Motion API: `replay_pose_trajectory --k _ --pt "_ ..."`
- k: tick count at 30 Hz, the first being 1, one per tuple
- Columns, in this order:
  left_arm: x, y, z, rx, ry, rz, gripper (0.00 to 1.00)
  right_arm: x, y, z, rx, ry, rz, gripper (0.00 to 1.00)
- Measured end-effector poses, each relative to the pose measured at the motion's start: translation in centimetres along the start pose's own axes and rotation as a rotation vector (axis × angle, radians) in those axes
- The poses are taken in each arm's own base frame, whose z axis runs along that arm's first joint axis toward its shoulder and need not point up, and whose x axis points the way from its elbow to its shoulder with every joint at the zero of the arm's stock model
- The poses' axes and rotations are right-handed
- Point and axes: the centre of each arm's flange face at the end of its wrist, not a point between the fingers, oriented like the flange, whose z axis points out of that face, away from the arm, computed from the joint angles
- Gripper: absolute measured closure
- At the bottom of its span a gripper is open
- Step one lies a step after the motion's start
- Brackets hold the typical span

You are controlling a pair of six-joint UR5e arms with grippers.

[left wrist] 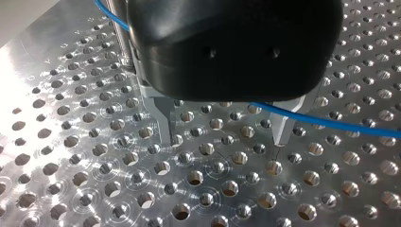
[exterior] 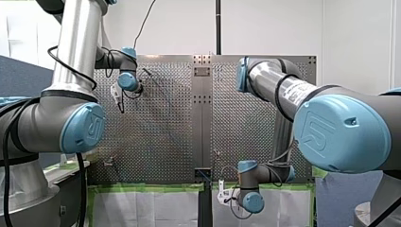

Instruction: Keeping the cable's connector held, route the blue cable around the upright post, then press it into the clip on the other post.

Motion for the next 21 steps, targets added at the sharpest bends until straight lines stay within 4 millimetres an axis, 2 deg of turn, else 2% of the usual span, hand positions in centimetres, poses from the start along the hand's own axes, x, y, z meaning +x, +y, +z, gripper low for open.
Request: replay_pose_trajectory --k 5,15,21 --pt "0.0 0.1 0.0 -0.006 -0.002 0.0 0.0 1.5 0.1 -0.6 0.0 0.041 -0.003 1.0" --pt "0.0 0.1 -0.1 -0.016 -0.003 -0.002 0.0 5.9 0.6 -2.7 -0.011 0.131 0.016 1.0" --pt "0.0 0.0 -0.1 -0.025 -0.004 -0.002 0.0 6.9 0.7 -4.5 -0.012 0.138 0.016 1.0"
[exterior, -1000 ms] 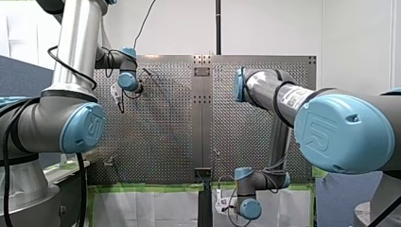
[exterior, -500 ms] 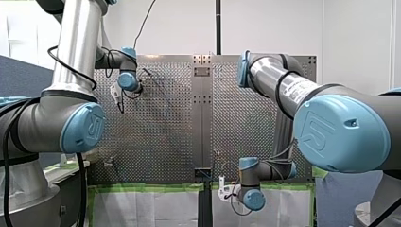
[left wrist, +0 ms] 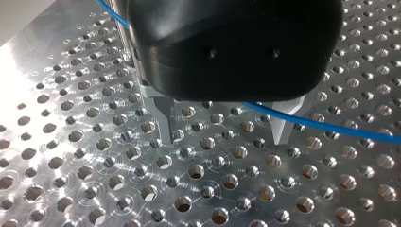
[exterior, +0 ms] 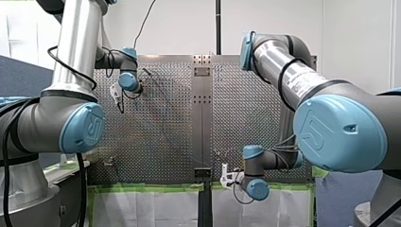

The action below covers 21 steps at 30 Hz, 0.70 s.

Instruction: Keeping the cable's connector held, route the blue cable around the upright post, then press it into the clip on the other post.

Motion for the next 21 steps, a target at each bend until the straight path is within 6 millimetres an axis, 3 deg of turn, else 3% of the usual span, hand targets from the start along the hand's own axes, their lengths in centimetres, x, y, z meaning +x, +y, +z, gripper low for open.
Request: replay_pose_trajectory --k 7,21 --pt "0.0 -0.1 -0.2 -0.018 -0.003 -0.007 0.0 0.0 0.2 -1.5 0.003 -0.003 0.001 1.0" --pt "0.2 -0.1 -0.7 -0.071 -0.001 -0.139 0.0 0.0 0.8 -1.4 -0.009 0.0 0.004 1.0"
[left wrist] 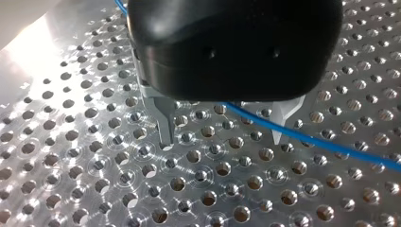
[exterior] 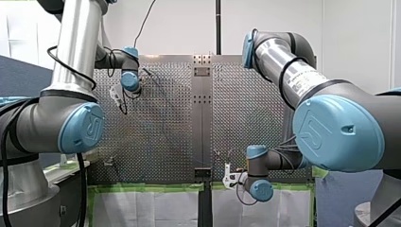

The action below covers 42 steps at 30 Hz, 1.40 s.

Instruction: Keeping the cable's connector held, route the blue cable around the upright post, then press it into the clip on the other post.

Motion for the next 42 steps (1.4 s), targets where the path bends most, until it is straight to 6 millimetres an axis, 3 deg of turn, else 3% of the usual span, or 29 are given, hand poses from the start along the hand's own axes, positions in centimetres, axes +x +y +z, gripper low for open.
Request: replay_pose_trajectory --k 15,42 --pt "0.3 -0.4 -0.3 0.017 0.023 -0.146 0.0 0.1 1.1 0.3 -0.02 0.001 0.004 1.0" --pt "0.6 0.2 -0.6 -0.015 0.071 -0.417 0.0 0.1 1.1 0.3 -0.014 0.004 0.003 1.0"
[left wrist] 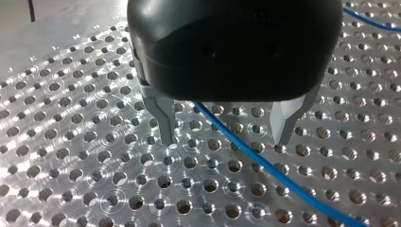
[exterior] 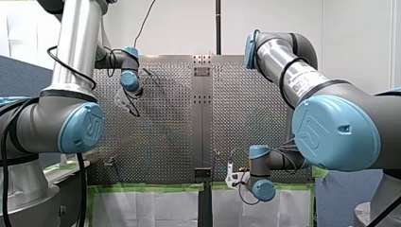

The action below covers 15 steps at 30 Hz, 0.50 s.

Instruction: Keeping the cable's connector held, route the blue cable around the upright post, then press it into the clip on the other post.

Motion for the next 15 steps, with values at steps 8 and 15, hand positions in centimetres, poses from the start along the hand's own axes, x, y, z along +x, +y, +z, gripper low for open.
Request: replay_pose_trajectory --k 8,15 --pt "0.43 0.12 -0.48 -0.024 0.027 -0.069 0.0 0.0 -0.02 0.0 0.002 0.0 0.0 1.0" --pt "0.63 0.34 -0.94 -0.056 0.045 -0.14 0.0 0.0 -0.02 0.0 0.002 0.0 0.0 1.0"
